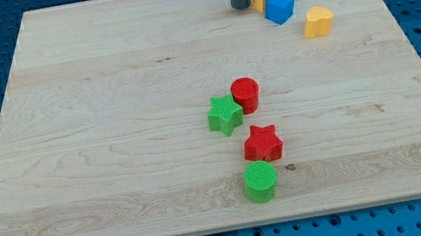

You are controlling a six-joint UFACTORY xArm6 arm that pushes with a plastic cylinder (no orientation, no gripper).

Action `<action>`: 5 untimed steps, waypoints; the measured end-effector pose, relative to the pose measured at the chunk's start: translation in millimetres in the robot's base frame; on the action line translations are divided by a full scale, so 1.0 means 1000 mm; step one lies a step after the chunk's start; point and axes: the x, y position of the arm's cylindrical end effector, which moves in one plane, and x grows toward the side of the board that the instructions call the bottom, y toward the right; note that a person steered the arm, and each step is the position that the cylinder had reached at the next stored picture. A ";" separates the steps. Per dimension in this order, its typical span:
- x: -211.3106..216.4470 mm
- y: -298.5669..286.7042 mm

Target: Place the yellow hexagon above the yellow heart

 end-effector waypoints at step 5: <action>-0.003 0.073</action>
